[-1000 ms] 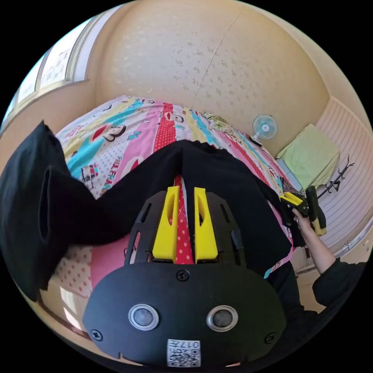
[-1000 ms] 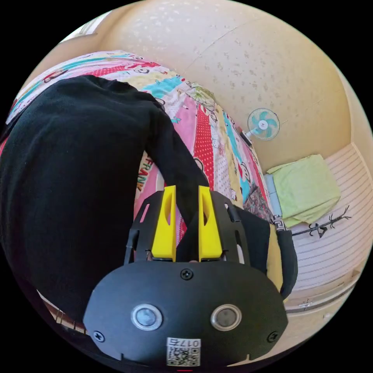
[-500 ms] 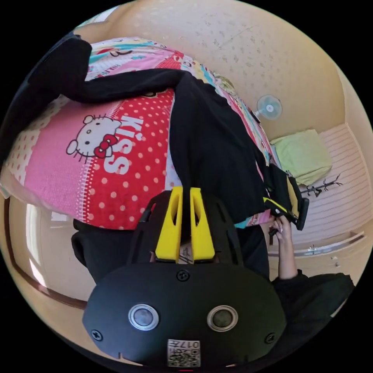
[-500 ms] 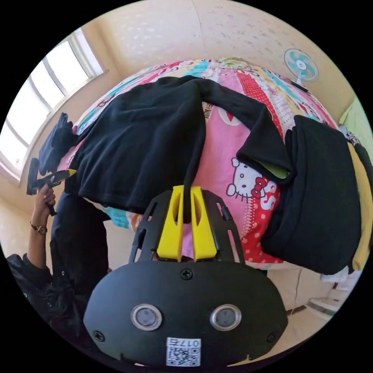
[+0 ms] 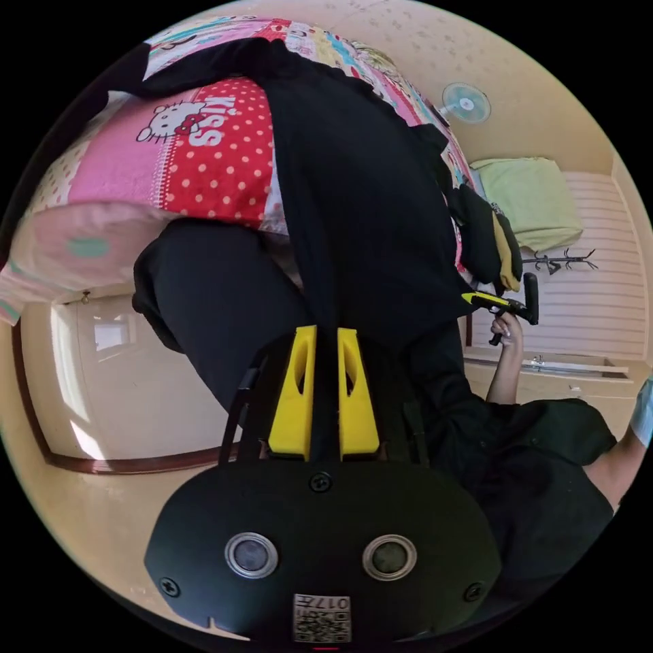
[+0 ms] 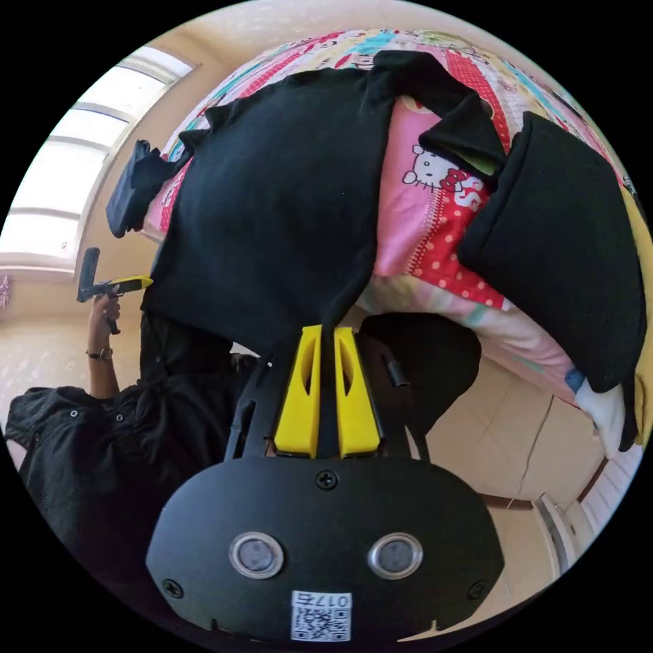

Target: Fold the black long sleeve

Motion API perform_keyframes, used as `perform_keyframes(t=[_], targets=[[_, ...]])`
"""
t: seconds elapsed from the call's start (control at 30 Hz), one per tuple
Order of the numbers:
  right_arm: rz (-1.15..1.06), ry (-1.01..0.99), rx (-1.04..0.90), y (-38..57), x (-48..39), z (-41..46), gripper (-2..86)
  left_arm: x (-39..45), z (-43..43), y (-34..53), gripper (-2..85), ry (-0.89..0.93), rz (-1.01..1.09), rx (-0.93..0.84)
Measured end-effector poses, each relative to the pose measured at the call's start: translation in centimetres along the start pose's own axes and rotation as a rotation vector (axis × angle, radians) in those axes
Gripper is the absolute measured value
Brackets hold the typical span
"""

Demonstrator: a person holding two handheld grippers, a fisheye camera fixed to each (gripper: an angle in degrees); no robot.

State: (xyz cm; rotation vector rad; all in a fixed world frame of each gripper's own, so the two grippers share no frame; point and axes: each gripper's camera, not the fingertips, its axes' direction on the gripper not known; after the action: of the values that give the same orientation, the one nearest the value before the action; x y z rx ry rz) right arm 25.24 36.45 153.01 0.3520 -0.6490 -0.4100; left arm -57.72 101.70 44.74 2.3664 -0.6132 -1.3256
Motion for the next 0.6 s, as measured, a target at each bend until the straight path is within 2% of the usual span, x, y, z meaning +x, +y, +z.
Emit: perform_keyframes(t=[0.1,0.17,0.23,0.3,0.33,0.43,0.5,0.57,0.6], targets=[[-0.042,-0.051,0.214,-1.8,1.3,-4.7,6.9,-0.2,-3.4,0.8,6.4,0.034,0.007,0.095],[-0.048,0.012,0.348,-3.4,1.7,-7.9,9.5,0.4,-5.4,1.4,6.4,0.003,0.019,0.145],[-0.025,0.182,0.437,-6.4,2.5,-10.2,12.0,1.1,-7.6,2.0,6.4,-0.027,0.037,0.187],[0.000,0.331,0.420,-9.6,3.7,-9.8,12.9,1.5,-8.9,2.3,6.4,-0.011,0.049,0.213],[0.017,0.390,0.348,-12.0,5.0,-8.4,13.2,1.6,-9.6,2.5,6.4,0.014,0.058,0.233],[0.064,0.366,0.079,-16.2,9.5,-2.2,10.7,1.7,-10.8,2.9,6.4,0.075,0.069,0.260],[0.105,0.326,0.118,-15.5,10.5,-3.8,6.4,1.6,-11.3,3.0,6.4,0.088,0.063,0.263],[0.081,0.369,0.055,-15.0,9.9,-6.2,4.2,1.3,-11.8,3.0,6.4,0.096,0.055,0.261],[0.026,0.363,0.097,-13.6,9.0,-8.7,3.9,1.0,-12.1,2.8,6.3,0.106,0.049,0.256]])
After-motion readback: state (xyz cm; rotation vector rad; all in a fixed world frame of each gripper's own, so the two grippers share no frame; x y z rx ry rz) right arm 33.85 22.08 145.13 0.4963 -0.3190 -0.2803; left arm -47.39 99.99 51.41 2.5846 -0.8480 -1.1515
